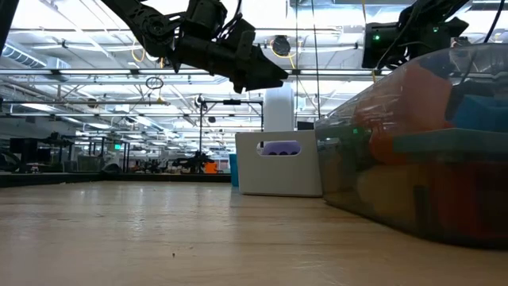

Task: Pick & Place Toys
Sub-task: Put the orange dice into the white bin

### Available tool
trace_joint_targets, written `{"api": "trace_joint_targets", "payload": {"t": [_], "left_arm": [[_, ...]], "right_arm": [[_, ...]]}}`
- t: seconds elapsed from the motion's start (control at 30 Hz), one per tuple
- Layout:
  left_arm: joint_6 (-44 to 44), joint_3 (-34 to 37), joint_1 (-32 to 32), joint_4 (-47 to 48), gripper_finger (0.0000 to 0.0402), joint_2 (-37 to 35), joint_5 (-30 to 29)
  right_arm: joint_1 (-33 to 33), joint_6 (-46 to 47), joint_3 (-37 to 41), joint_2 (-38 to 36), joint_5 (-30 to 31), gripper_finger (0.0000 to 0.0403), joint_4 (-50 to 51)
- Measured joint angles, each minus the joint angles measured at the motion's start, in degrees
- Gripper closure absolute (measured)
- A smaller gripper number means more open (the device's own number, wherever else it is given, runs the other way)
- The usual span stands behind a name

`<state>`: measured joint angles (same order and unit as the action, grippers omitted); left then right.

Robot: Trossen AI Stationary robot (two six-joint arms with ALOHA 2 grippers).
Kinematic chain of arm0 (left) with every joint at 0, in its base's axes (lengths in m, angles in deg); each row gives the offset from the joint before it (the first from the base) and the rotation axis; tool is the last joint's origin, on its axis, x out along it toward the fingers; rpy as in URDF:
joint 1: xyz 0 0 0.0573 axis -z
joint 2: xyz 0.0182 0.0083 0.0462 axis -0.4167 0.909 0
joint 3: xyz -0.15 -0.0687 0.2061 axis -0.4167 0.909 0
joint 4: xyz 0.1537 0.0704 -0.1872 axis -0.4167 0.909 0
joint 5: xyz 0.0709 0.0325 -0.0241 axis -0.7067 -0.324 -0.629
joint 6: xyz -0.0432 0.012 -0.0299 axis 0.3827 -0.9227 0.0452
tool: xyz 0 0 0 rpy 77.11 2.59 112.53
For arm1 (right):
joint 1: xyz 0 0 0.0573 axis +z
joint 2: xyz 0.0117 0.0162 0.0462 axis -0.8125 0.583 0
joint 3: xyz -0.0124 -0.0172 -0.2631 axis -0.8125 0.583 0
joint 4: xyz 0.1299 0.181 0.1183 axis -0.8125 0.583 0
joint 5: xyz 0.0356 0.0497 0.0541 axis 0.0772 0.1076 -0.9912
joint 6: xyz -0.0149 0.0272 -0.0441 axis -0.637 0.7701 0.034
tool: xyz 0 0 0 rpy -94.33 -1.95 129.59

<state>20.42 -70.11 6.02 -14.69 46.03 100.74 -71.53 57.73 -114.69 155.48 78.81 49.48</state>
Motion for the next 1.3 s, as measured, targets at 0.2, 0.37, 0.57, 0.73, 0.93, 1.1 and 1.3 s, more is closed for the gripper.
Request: {"api": "trace_joint_targets", "payload": {"t": [0.2,0.37,0.57,0.73,0.93,1.1,1.3], "left_arm": [[0.0,0.0,0.0,-0.3,0.0174,0.0,0.0],[0.0,0.0,0.0,-0.2,0.0174,0.0,0.0],[0.0,0.0,0.0,-0.2,0.0174,0.0,0.0],[0.0,0.0,0.0,-0.2,0.0174,0.0,0.0],[0.0,0.0,0.0,-0.2,0.0174,0.0,0.0],[0.1,0.0,0.0,-0.2,0.0174,0.0,0.0],[0.1,0.0,0.0,-0.2,0.0174,0.0,0.0]], "right_arm": [[0.0,0.9,-5.1,-0.3,1.1,0.0098,1.3],[0.0,1.6,-7.4,-0.5,2.9,0.0101,1.4],[0.0,1.5,-7.8,-0.5,4.3,0.0120,1.8],[0.0,1.6,-9.2,-0.6,4.3,0.0159,2.8],[0.0,0.9,-9.3,0.2,4.2,0.0201,4.8],[0.0,2.5,-9.4,0.8,4.3,0.0216,4.4],[0.0,3.0,-9.4,0.9,7.2,0.0245,3.3]]}}
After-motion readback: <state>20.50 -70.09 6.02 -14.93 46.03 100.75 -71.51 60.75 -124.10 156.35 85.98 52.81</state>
